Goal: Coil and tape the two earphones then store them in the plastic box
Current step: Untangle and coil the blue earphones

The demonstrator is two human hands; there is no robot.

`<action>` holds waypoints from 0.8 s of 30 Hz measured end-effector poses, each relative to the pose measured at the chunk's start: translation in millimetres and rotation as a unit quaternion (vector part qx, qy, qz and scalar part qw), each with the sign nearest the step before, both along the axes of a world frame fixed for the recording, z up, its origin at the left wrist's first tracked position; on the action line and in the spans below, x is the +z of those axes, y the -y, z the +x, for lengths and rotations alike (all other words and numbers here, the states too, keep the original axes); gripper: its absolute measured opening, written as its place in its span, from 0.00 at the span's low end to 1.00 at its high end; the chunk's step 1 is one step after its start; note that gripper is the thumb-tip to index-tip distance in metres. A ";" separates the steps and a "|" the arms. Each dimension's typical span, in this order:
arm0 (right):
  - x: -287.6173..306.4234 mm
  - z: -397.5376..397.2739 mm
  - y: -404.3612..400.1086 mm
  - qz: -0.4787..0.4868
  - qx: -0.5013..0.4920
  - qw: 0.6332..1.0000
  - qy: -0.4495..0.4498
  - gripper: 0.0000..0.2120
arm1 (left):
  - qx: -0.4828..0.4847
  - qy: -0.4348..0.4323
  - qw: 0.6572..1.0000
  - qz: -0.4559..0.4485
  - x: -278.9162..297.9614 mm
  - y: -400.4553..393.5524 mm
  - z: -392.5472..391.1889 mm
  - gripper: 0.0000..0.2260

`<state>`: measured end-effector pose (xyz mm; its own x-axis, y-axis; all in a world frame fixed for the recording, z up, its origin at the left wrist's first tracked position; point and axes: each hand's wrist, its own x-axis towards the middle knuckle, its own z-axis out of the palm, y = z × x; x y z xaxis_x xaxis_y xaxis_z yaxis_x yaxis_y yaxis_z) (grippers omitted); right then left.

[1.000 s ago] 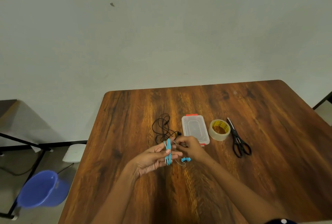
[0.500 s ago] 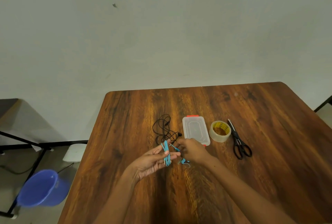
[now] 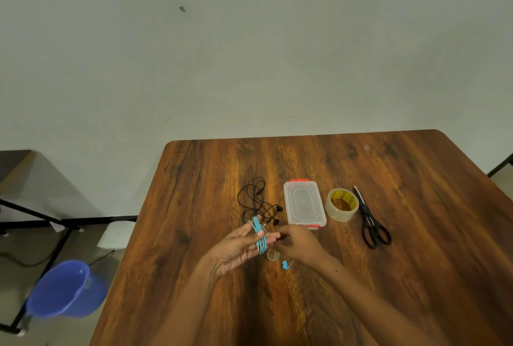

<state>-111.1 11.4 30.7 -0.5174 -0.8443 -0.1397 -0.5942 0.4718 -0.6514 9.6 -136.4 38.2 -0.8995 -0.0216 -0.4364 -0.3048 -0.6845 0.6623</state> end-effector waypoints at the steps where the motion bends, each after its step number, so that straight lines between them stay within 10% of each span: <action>1: 1.3 -0.2 -1.6 -0.006 -0.006 1.000 -0.018 0.07 | -0.007 0.000 1.000 -0.005 0.5 -0.2 0.8 0.31; 10: 13.8 -3.6 -4.3 -0.038 -0.105 0.982 -0.150 0.10 | -0.100 -0.033 0.993 -0.059 8.5 11.0 4.1 0.35; 16: 26.5 -14.5 -5.7 -0.107 -0.066 0.991 0.053 0.05 | -0.085 -0.055 0.994 -0.049 17.7 14.1 2.0 0.32; 24: 7.3 10.4 -2.2 -0.080 -0.036 0.996 0.012 0.07 | -0.013 -0.028 0.998 -0.051 17.6 2.3 -11.4 0.35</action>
<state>-100.7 13.6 38.0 -0.5754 -0.8176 -0.0203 -0.5455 0.4021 -0.7353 -1.8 -138.7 55.8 -0.9235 -0.0392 -0.3816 -0.2823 -0.6039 0.7454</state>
